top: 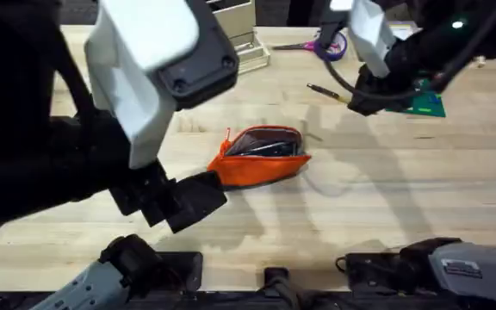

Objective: Unzip the bag, pick up the pens from the table one at a time and place them inside, then zip the bag closed.

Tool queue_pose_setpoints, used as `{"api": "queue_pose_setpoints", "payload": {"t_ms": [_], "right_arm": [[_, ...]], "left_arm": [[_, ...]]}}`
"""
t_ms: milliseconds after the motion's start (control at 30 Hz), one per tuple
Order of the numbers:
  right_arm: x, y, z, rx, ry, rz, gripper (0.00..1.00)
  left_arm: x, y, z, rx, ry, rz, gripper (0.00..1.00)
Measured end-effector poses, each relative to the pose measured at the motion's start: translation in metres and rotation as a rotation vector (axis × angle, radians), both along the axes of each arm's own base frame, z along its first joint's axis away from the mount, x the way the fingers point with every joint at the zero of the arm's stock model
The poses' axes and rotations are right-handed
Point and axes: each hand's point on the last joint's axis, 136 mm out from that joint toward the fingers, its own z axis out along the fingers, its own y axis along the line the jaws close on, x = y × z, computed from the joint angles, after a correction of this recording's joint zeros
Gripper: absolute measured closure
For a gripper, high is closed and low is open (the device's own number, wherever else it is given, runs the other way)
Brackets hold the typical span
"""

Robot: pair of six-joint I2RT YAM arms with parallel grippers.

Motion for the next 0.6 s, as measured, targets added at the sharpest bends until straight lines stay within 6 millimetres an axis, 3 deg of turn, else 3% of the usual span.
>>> {"api": "queue_pose_setpoints", "payload": {"t_ms": [600], "right_arm": [[-0.063,0.002,0.062,0.092,-0.129,0.110,0.968]], "left_arm": [[0.000,0.000,0.000,0.001,0.001,0.000,0.007]]}}
